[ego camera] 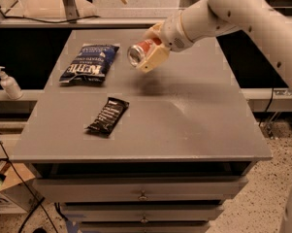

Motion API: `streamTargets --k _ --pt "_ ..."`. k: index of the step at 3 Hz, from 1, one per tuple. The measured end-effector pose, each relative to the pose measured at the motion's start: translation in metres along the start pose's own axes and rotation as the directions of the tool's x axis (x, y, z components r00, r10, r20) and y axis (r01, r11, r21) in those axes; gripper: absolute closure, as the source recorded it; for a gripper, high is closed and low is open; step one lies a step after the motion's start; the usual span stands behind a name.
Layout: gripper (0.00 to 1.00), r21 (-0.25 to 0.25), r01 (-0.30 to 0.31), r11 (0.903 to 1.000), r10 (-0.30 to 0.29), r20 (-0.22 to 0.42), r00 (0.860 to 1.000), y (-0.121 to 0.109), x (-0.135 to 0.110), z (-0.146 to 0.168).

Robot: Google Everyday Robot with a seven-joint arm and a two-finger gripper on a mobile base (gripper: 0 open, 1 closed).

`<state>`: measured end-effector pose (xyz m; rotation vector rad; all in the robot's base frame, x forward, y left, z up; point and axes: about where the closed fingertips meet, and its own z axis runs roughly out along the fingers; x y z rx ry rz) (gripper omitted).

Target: Move coke can near blue chip bag

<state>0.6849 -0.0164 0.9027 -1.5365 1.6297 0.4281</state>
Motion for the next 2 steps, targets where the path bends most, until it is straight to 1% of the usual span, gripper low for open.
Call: streamTargets --k 1,2 --pt "0.59 -0.015 -0.035 0.9993 0.035 0.037 0.999 -0.008 -0.001 0.033" --pt "0.36 -0.024 -0.064 0.9976 0.066 0.081 0.994 -0.011 -0.005 0.058"
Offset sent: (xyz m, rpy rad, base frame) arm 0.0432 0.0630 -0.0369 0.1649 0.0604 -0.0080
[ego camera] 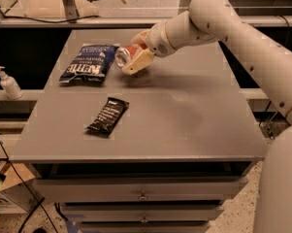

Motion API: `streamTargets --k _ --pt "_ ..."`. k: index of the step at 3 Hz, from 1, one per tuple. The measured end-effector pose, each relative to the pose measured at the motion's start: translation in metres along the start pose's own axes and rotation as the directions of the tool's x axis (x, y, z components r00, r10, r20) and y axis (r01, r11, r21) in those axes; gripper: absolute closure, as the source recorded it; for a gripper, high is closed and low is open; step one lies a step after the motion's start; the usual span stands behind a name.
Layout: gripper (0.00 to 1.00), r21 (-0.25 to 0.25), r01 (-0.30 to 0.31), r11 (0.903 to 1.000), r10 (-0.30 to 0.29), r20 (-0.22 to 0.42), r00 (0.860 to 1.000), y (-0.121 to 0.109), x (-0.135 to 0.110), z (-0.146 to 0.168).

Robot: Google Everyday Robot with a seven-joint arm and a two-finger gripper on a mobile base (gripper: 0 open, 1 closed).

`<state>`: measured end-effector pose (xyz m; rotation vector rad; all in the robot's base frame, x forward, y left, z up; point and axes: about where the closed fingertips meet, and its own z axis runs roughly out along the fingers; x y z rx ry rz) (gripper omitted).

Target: Move coke can near blue chip bag

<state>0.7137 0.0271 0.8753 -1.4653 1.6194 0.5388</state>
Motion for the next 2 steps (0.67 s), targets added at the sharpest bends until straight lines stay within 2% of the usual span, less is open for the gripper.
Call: streamTargets --k 1,2 --pt "0.13 0.001 -0.01 0.9999 0.01 0.032 0.999 -0.0028 -0.0016 0.0152" --pt "0.0 -0.003 -0.01 0.9999 0.01 0.032 0.999 -0.0016 -0.0019 0.018"
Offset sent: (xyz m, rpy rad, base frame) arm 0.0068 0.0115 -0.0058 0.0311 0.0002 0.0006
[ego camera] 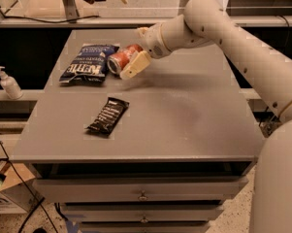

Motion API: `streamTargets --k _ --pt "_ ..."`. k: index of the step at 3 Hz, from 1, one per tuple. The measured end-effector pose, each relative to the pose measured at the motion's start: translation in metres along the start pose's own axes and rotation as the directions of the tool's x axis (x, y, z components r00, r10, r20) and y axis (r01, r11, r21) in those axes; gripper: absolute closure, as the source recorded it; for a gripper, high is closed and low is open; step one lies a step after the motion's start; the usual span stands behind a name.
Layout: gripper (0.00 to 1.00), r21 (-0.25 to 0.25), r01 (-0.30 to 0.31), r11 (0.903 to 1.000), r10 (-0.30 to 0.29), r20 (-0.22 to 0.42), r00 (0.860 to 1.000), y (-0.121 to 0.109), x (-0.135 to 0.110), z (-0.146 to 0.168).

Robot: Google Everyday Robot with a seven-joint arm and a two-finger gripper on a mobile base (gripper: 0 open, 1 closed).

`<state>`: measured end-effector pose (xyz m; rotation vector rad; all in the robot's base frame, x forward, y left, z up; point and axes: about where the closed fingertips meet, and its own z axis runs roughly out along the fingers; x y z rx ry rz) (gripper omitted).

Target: Move coke can near blue chip bag

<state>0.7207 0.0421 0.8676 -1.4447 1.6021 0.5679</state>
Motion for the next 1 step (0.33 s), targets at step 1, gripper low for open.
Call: streamTargets --k 1 --pt "0.0 0.0 0.0 1.0 0.0 0.0 1.0 0.0 0.0 0.0001"
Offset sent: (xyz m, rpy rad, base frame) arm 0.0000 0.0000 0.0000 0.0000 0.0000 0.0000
